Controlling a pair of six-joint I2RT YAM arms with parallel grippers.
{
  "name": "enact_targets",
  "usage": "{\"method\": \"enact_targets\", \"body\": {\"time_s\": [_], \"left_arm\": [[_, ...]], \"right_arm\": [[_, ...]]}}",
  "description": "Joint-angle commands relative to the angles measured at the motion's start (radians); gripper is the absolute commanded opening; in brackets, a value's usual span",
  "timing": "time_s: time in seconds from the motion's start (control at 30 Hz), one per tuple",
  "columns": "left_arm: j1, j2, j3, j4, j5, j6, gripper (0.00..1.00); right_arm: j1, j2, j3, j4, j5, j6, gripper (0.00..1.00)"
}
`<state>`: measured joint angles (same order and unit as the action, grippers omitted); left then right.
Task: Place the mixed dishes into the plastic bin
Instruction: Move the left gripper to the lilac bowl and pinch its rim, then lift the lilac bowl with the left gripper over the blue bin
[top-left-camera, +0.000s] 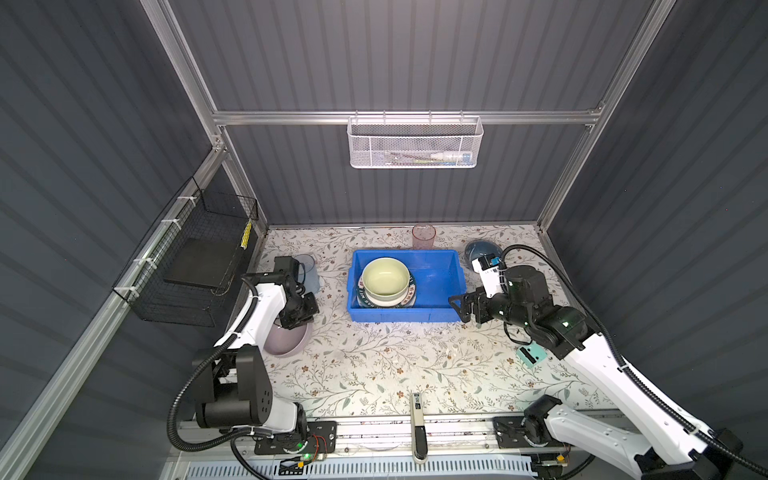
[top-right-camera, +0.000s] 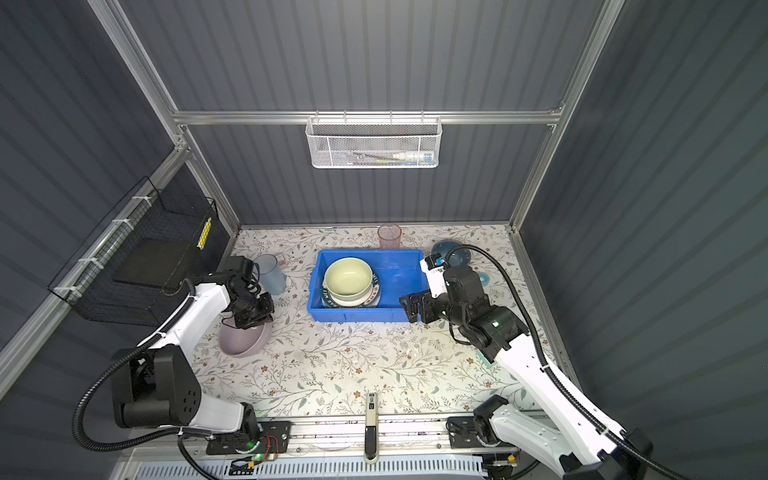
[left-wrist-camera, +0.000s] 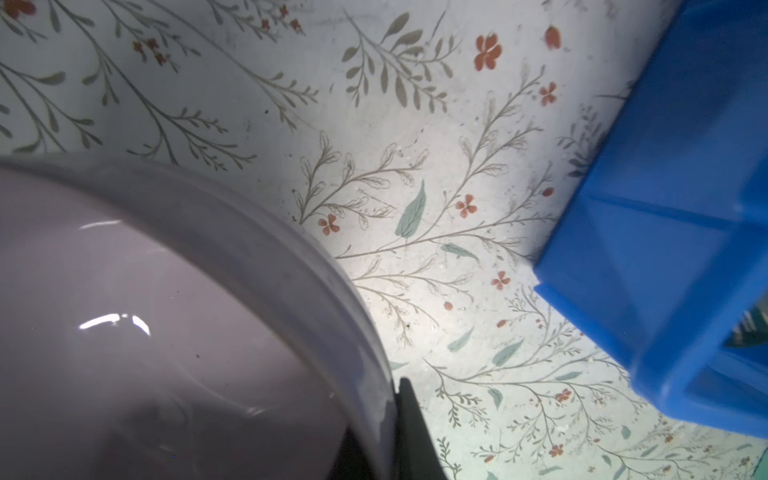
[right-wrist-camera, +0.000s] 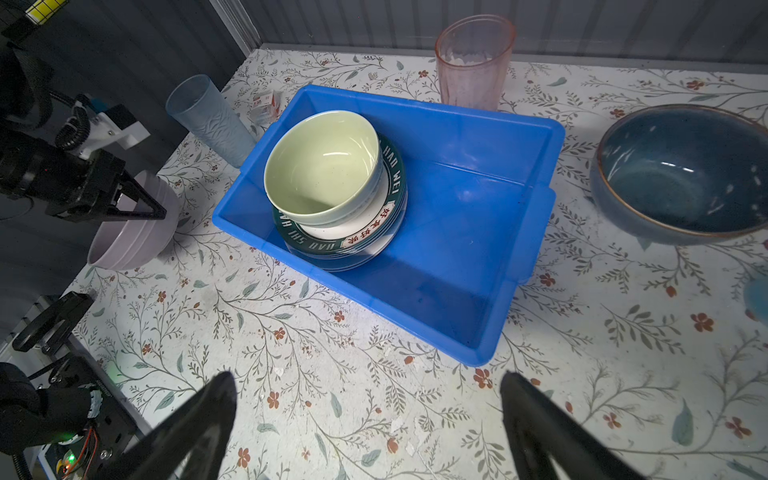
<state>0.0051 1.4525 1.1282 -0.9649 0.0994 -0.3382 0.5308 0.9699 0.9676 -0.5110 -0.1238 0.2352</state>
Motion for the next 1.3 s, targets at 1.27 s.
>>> {"method": "enact_targets", "body": {"time_s": [1.27], "left_arm": [[-0.420, 0.382, 1.040, -0.302, -0.015, 0.075, 0.00]], "right_arm": [[-0.002, -0.058, 0.008, -0.105, 0.079, 0.035, 0.99]]}}
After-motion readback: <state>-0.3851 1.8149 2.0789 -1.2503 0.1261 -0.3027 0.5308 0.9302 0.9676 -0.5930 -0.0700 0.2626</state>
